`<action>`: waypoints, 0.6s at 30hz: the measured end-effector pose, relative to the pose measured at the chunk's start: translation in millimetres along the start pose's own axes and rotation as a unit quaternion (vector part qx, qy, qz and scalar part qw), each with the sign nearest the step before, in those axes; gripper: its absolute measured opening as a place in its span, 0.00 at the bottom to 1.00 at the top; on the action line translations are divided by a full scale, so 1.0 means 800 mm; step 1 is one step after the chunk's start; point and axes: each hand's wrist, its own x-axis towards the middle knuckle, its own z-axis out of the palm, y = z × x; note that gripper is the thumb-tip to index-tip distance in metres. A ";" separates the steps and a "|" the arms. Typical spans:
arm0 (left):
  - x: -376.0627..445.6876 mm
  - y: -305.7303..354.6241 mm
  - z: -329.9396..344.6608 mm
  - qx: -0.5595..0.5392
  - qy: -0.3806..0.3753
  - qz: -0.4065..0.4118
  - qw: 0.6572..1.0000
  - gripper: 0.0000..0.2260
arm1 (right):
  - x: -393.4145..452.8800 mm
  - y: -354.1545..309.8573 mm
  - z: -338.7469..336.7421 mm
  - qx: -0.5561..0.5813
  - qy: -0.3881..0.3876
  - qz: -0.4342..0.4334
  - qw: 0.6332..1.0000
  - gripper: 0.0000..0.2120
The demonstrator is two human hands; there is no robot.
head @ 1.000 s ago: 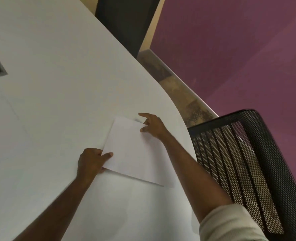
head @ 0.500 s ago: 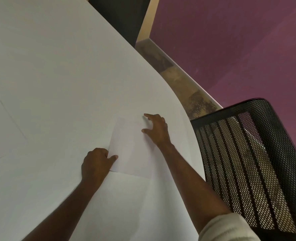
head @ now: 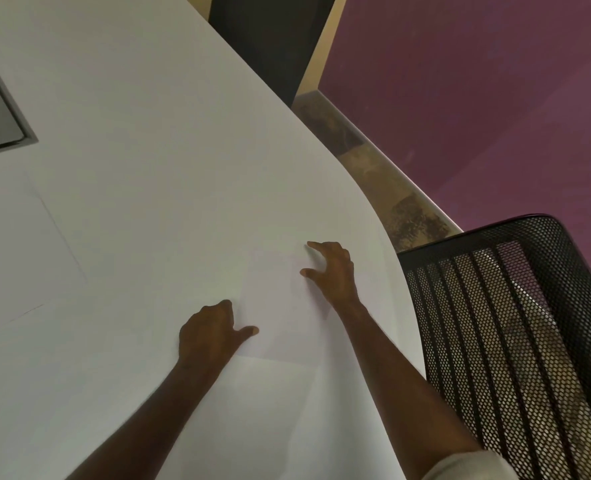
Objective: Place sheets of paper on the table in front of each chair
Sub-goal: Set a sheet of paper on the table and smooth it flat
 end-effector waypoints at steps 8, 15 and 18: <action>-0.003 -0.003 0.003 -0.034 -0.022 -0.009 0.999 0.24 | -0.009 0.006 0.004 0.026 -0.002 -0.009 1.000 0.30; -0.004 -0.017 0.003 -0.080 -0.007 -0.001 0.997 0.24 | -0.009 -0.002 -0.002 0.089 0.009 -0.023 0.996 0.24; -0.004 -0.044 -0.010 -0.176 -0.039 0.020 0.984 0.20 | -0.010 -0.023 -0.005 0.182 0.089 -0.058 0.978 0.15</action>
